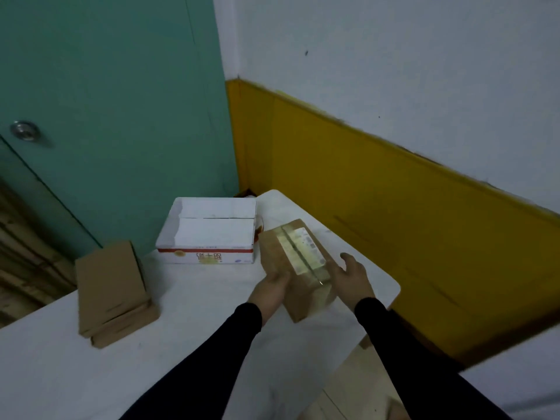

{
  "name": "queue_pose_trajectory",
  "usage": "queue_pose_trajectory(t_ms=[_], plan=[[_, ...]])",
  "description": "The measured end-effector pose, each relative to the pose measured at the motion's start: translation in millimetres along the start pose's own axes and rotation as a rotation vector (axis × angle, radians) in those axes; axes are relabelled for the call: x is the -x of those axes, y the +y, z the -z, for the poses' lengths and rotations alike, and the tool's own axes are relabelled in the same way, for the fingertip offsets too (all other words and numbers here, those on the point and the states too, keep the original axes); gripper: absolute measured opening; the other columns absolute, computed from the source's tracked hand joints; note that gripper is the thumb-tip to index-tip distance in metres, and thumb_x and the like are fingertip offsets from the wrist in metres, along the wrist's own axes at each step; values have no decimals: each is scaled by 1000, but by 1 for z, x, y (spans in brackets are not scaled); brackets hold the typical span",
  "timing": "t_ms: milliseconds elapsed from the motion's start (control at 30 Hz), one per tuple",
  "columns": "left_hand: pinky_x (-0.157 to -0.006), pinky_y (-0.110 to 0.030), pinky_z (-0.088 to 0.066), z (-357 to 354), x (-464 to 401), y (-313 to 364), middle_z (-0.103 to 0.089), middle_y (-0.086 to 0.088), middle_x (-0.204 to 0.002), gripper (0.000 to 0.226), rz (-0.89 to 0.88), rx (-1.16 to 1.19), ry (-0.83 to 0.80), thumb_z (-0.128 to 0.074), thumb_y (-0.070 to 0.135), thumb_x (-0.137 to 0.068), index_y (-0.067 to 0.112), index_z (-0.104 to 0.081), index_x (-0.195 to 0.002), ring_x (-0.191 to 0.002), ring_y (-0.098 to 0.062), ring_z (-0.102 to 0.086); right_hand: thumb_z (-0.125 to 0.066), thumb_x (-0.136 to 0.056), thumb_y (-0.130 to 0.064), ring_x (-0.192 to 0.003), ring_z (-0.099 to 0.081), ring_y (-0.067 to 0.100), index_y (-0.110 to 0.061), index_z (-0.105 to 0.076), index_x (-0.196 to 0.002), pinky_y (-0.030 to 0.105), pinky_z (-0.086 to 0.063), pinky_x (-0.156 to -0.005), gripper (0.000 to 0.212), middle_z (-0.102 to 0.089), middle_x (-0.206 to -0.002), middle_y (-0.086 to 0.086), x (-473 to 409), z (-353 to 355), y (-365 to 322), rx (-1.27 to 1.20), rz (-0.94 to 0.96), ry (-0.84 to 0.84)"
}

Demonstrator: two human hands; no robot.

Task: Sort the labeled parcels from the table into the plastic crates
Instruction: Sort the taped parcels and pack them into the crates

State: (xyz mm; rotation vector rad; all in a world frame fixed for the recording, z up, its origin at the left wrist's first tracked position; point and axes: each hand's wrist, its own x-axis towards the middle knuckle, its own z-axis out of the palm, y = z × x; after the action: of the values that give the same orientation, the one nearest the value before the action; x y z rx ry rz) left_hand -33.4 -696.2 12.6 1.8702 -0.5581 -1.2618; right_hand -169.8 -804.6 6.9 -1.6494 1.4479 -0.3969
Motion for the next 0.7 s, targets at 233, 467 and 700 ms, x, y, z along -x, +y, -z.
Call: queue_pose_trajectory(t_ms=[233,467,700], plan=[[-103,-36,-40,-26,-20,8,-48,5,-116,48,209,131,-19,-37,52,-100,23,-40,-139,-110,-20,-50,-47,-99,-43,-123,-50,37,-4,-34,-146,41,-47,-97,62,-42,-143,20,-53,-15,5,178,-70,-211],[-109,-40,-36,-2,-3,6,-55,6,-111,44,157,181,29,-38,55,-99,25,-48,-129,-110,-18,-50,-46,-94,-57,-92,-55,28,-8,-60,-108,33,-43,-76,53,-56,-100,12,-45,-11,1,249,-141,-212],[-115,-47,-29,63,60,-1,-51,-1,-140,62,-40,294,141,-45,67,-89,31,-46,-140,-131,-23,-46,-33,-92,-72,-87,-59,21,-10,-67,-93,33,-43,-81,71,-64,-91,7,22,-27,-64,-49,-23,-207]])
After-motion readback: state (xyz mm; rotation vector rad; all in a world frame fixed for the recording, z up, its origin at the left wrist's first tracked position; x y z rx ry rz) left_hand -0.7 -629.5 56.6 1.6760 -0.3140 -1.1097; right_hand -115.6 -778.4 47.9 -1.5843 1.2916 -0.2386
